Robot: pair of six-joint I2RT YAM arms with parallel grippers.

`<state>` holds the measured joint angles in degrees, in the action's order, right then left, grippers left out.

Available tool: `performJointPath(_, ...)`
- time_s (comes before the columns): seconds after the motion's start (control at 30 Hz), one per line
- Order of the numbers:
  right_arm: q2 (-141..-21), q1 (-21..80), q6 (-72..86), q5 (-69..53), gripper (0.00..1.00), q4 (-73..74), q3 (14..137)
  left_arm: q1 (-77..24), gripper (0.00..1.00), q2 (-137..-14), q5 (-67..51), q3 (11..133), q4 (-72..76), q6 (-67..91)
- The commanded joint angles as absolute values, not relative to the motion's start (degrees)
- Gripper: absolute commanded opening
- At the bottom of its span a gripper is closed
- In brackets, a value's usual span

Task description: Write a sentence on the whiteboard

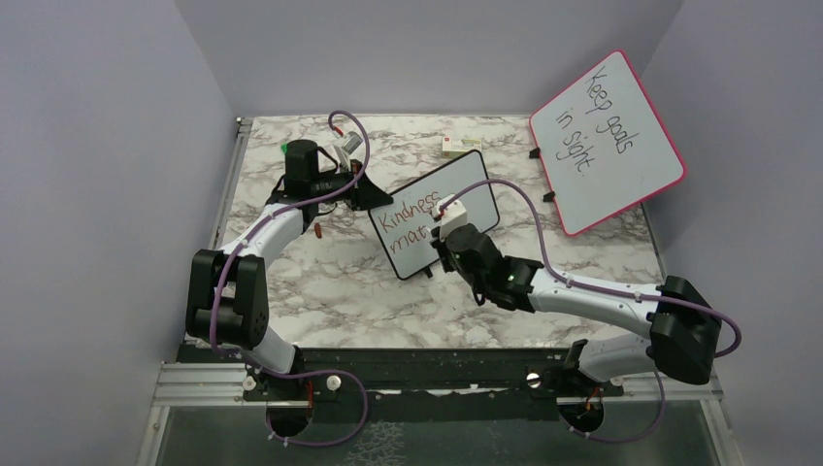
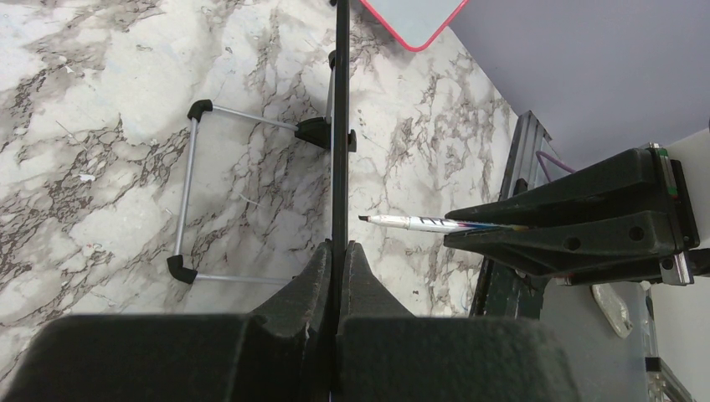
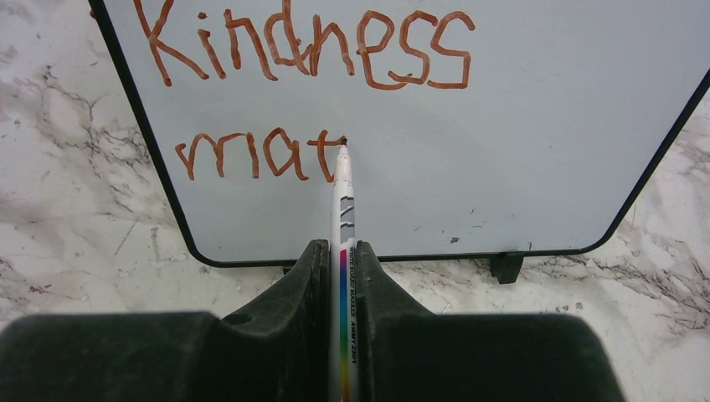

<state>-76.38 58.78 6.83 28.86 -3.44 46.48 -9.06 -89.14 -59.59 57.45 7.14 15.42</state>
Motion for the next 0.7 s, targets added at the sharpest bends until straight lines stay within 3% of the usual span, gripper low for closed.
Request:
performJointPath(0.0,-76.9,58.4,6.8,29.2,0.01,-4.4,45.8,-9.1,0.00,-89.0,-58.5,57.3,3.0,14.4)
performJointPath(0.67,-79.1,57.1,6.6,28.4,0.01,-5.6,45.9,-9.1,0.00,-89.1,-58.5,57.3,2.9,14.4)
